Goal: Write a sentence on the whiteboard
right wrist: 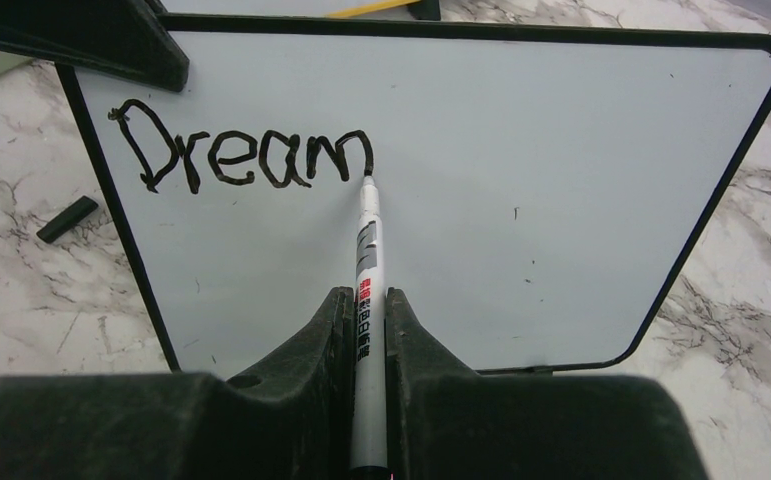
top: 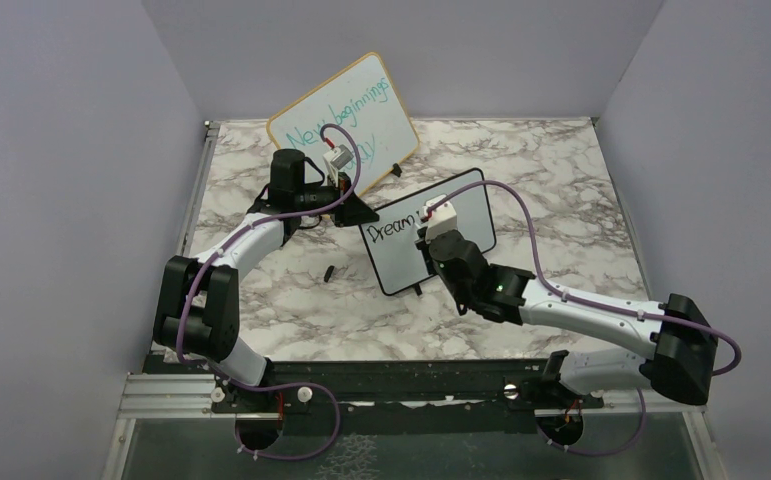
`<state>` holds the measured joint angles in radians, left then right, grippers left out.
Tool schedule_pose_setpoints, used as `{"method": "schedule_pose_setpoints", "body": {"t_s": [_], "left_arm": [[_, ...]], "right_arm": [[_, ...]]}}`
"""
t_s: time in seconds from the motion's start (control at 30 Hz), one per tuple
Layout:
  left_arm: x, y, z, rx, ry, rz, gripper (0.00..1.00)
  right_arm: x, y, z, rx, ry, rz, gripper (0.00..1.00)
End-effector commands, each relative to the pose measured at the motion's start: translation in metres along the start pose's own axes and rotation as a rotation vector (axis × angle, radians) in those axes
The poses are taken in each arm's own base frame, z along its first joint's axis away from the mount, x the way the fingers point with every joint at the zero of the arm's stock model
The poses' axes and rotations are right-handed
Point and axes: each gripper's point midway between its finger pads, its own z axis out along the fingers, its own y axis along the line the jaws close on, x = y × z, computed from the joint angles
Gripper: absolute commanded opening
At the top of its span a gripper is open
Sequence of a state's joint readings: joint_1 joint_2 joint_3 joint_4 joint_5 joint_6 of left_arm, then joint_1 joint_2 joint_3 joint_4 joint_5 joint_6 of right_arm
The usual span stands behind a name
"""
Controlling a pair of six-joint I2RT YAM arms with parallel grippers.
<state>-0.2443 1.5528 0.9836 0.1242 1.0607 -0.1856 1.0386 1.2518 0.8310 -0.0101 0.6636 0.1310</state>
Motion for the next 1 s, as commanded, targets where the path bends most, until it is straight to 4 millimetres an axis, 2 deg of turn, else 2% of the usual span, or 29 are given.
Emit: {"method": "schedule_pose_setpoints", "body": {"t_s": [0.0, 0.2, 0.33, 0.5, 0.7, 0.97], "left_arm": [[0.010, -0.002, 0.000, 0.005, 0.034, -0.021, 0.00], [0.010, -0.002, 0.000, 0.004, 0.035, -0.019, 0.00], [0.009, -0.002, 0.000, 0.000, 0.037, -0.016, 0.00], [0.009, -0.001, -0.001, -0.005, 0.039, -0.014, 0.00], [0.009, -0.001, -0.001, -0.007, 0.041, -0.014, 0.00], [0.010, -0.001, -0.001, -0.005, 0.043, -0.020, 0.00]], "right_arm": [[0.008, -0.003, -0.003, -0.008, 0.034, -0.011, 0.00], [0.001, -0.004, -0.005, -0.017, 0.008, -0.009, 0.00], [-0.014, -0.002, -0.010, -0.051, -0.052, 0.003, 0.00], [-0.031, -0.012, -0.020, -0.048, -0.127, -0.003, 0.00], [-0.031, -0.022, -0.022, -0.019, -0.139, -0.007, 0.00], [-0.028, -0.023, -0.015, -0.035, -0.149, 0.009, 0.00]]}}
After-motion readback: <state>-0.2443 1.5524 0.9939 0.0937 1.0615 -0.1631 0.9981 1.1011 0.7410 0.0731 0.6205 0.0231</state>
